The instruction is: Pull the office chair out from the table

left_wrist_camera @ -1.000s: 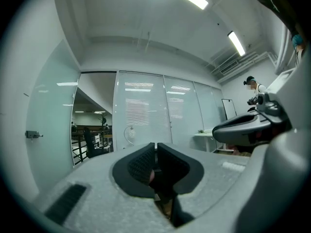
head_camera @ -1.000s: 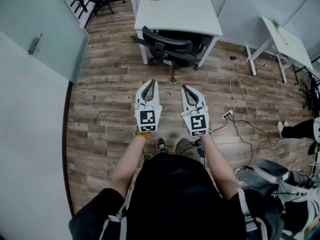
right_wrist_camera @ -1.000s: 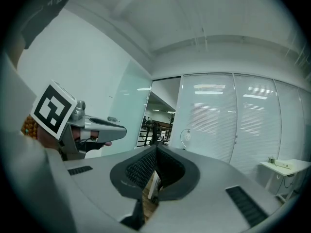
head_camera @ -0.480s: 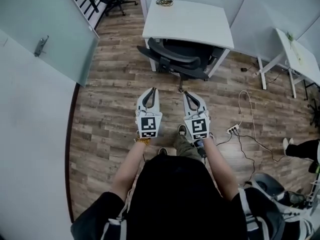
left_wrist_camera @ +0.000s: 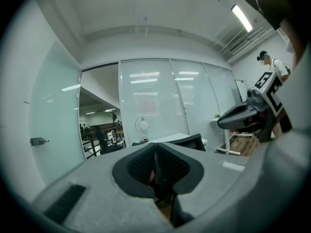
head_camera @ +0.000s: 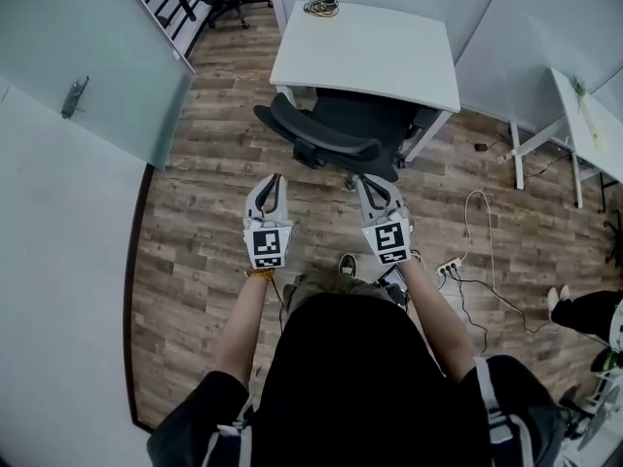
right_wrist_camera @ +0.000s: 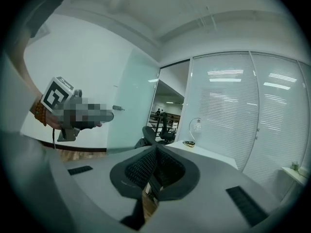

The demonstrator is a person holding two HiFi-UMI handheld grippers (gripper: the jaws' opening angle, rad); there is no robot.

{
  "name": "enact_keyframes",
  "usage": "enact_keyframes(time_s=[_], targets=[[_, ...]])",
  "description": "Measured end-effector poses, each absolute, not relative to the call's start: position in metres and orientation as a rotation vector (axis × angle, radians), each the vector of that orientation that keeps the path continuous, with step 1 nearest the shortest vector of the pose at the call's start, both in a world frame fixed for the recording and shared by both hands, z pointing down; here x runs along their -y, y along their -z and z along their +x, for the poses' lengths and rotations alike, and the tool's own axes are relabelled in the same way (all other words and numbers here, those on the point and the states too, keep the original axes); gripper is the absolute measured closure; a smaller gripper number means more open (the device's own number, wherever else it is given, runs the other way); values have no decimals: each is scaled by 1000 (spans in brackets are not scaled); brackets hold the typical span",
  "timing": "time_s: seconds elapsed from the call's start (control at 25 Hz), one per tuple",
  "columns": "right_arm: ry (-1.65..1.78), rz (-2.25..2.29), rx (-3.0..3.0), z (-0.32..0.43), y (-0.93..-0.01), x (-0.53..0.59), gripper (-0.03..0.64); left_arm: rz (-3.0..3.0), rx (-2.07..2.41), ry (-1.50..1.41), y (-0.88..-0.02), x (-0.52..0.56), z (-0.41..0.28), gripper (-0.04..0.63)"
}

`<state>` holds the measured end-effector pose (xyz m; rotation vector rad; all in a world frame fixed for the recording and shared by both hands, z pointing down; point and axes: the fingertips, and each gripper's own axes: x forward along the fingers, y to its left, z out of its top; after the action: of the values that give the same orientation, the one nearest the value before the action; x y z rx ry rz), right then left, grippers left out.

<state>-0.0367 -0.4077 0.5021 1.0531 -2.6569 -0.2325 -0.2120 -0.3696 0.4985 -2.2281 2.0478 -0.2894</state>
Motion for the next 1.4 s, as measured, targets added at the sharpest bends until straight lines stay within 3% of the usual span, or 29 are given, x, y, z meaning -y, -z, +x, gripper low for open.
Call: enact_keyframes(time_s=[0.44,0.8,0.92,1.04,1.4], targets=[[314,934,2541,-62,-533,454,609,-2217,-1966,573,-547,429,-253,563],[356,787,2380,-92,-588,465,606,-2350,-1583,882,-600,486,-277,560],[345,771,2326,-97,-604,469,562,-2327,-1417,1020,-618,502,-278,528],[354,744,2278,-101,-616,472,526,-2265,-1210,1166,-634,516,-275,450],[349,666,2147,-114,-655,482,513,-2086,-716,1444,-681,541,-280,411]])
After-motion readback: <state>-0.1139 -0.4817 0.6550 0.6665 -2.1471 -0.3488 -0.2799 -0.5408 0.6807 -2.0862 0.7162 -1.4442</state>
